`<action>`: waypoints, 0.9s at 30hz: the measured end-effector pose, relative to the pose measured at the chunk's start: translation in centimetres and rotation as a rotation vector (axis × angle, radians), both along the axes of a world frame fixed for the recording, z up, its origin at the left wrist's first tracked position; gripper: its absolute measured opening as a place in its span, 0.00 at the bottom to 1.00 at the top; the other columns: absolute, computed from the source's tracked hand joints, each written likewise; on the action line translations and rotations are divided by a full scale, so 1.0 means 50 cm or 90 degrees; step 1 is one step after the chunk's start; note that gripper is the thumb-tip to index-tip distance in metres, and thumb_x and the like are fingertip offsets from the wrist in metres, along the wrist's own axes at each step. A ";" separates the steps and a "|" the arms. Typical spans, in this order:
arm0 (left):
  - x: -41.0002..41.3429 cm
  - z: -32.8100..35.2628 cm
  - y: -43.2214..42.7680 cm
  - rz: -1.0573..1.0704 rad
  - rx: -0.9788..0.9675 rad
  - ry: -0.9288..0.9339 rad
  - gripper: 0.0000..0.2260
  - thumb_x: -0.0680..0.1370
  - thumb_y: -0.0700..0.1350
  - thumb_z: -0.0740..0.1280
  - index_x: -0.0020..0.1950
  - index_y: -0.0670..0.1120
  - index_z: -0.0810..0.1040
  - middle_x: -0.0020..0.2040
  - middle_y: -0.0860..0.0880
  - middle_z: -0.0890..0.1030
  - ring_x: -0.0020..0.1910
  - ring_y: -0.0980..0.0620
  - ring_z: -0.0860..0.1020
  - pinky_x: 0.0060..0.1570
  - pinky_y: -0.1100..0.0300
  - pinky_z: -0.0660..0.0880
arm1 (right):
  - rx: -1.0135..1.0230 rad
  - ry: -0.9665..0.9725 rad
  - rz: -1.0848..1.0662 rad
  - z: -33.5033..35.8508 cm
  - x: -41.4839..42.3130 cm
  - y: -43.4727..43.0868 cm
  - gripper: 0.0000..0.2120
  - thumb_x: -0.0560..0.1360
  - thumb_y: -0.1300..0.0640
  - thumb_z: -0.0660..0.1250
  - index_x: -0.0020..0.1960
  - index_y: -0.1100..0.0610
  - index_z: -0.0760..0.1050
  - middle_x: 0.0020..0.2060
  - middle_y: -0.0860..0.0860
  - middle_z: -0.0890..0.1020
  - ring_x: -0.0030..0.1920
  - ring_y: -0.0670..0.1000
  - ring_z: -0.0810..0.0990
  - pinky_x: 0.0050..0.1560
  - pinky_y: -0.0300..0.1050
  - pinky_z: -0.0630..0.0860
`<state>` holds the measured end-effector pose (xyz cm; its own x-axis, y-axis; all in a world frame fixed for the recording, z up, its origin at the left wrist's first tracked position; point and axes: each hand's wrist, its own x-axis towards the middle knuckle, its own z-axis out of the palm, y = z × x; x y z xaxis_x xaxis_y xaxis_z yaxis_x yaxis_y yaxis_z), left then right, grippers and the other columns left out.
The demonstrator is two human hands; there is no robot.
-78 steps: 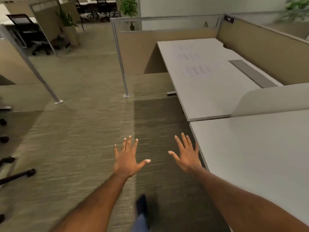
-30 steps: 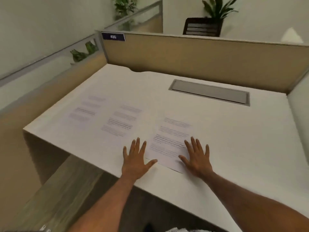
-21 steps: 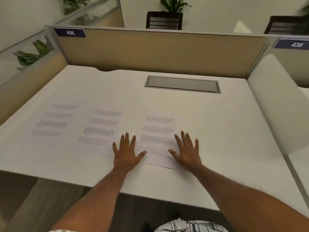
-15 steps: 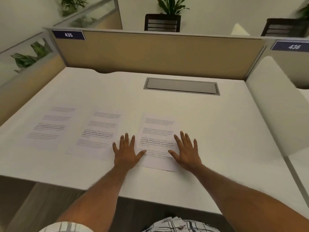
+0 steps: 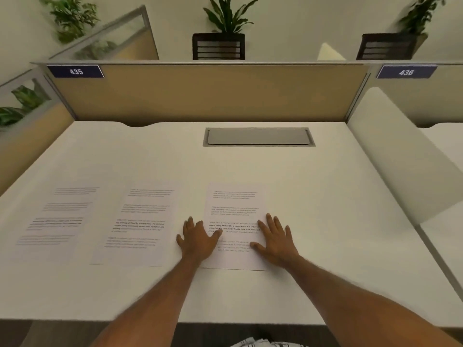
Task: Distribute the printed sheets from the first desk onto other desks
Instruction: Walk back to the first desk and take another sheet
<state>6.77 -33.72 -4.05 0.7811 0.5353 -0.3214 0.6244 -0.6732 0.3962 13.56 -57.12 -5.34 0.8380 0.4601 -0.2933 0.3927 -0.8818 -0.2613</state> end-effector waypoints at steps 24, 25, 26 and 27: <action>0.034 0.015 0.000 0.037 -0.567 -0.263 0.16 0.79 0.34 0.65 0.66 0.42 0.75 0.53 0.45 0.83 0.47 0.51 0.81 0.50 0.57 0.77 | 0.393 -0.101 -0.453 0.048 -0.092 -0.146 0.33 0.75 0.44 0.70 0.74 0.55 0.63 0.67 0.50 0.73 0.56 0.46 0.76 0.55 0.40 0.71; 0.041 0.019 -0.019 0.024 -0.586 -0.259 0.16 0.79 0.34 0.65 0.66 0.42 0.75 0.54 0.44 0.83 0.47 0.51 0.82 0.50 0.56 0.77 | 0.422 -0.106 -0.490 0.053 -0.100 -0.161 0.33 0.74 0.44 0.71 0.73 0.55 0.64 0.65 0.50 0.73 0.54 0.46 0.77 0.53 0.39 0.71; 0.046 0.022 -0.038 0.010 -0.602 -0.253 0.15 0.79 0.34 0.65 0.66 0.43 0.75 0.54 0.44 0.83 0.46 0.51 0.82 0.50 0.55 0.78 | 0.446 -0.103 -0.523 0.059 -0.108 -0.178 0.33 0.74 0.44 0.71 0.73 0.54 0.64 0.64 0.50 0.74 0.53 0.47 0.77 0.51 0.39 0.71; 0.051 0.025 -0.059 -0.003 -0.617 -0.245 0.16 0.79 0.34 0.65 0.66 0.43 0.74 0.55 0.44 0.83 0.47 0.51 0.82 0.50 0.54 0.79 | 0.465 -0.097 -0.550 0.065 -0.116 -0.196 0.33 0.74 0.43 0.71 0.73 0.54 0.65 0.63 0.50 0.74 0.52 0.48 0.78 0.50 0.38 0.71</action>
